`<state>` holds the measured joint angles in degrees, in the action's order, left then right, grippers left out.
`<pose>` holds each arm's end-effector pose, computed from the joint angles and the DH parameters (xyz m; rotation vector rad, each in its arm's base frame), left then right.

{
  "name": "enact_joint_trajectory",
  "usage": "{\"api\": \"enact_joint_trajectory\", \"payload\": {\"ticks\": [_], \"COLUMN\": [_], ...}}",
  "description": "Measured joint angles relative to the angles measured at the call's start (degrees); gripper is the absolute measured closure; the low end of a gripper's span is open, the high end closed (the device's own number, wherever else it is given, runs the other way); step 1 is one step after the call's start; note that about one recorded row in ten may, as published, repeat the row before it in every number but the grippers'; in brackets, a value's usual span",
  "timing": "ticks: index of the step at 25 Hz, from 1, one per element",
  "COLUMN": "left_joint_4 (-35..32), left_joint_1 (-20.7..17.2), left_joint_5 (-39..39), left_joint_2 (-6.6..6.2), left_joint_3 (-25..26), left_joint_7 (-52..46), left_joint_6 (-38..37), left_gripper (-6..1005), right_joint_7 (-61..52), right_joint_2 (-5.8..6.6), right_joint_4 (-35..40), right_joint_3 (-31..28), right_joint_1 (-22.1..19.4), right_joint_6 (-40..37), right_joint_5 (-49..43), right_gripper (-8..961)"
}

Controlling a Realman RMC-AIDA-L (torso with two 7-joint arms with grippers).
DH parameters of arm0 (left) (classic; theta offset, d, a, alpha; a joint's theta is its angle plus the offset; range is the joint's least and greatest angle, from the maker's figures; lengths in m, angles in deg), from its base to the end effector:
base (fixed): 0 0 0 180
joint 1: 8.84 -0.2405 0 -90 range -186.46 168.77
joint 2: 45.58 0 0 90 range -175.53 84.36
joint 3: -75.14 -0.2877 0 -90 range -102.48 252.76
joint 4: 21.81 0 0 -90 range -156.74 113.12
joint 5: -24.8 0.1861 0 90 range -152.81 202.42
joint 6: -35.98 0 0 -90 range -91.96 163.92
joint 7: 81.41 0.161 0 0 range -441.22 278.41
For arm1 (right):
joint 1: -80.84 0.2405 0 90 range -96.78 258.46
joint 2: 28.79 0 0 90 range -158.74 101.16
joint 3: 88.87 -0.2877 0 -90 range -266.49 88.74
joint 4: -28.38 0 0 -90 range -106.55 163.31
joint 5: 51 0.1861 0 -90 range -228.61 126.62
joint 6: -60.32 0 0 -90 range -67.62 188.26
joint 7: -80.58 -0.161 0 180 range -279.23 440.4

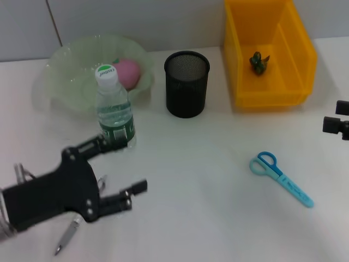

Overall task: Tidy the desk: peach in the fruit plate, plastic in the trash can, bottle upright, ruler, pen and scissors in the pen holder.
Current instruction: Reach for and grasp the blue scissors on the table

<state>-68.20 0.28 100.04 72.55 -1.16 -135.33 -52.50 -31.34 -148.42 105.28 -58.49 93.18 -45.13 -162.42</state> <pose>-0.2555 0.2418 -0.0417 -2.6352 -0.0899 -0.9831 0.2959 0.2579 0.0864 -2.4142 0.9869 0.6469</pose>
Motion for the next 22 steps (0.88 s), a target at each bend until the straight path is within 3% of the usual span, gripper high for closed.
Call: {"api": "enact_joint_trajectory", "payload": {"ticks": [5, 9, 11, 15, 22], "left_joint_4": [8.0, 9.7, 11.5, 12.6, 15.0], "left_joint_1": [3.3, 4.1, 5.1, 5.9, 7.4], "left_joint_5": [2.6, 3.8, 4.2, 4.2, 4.2], "left_joint_2": [0.13, 0.24, 0.46, 0.52, 0.52], "left_joint_3": [-0.3, -0.2, -1.0, -1.8, -1.8], "left_joint_7": [2.7, 2.8, 3.4, 4.0, 4.3], "left_joint_6": [1.5, 3.0, 7.1, 8.1, 8.3], "left_gripper": [192, 192, 192, 192, 192], "right_joint_7": [-22.3, -35.5, -39.2, -42.9, -45.2], "right_joint_2": [0.16, 0.38, 0.43, 0.47, 0.43], "right_joint_4": [19.3, 27.7, 28.5, 26.7, 15.9], "right_joint_3": [11.6, 22.4, 26.8, 33.4, 40.9], "right_joint_1": [2.2, 5.8, 7.8, 11.2, 14.9], "right_joint_6": [0.7, -1.2, -2.5, -4.6, 0.0], "right_joint_5": [-16.2, -31.6, -36.2, -41.5, -45.2], "right_gripper": [114, 114, 115, 115, 115]}}
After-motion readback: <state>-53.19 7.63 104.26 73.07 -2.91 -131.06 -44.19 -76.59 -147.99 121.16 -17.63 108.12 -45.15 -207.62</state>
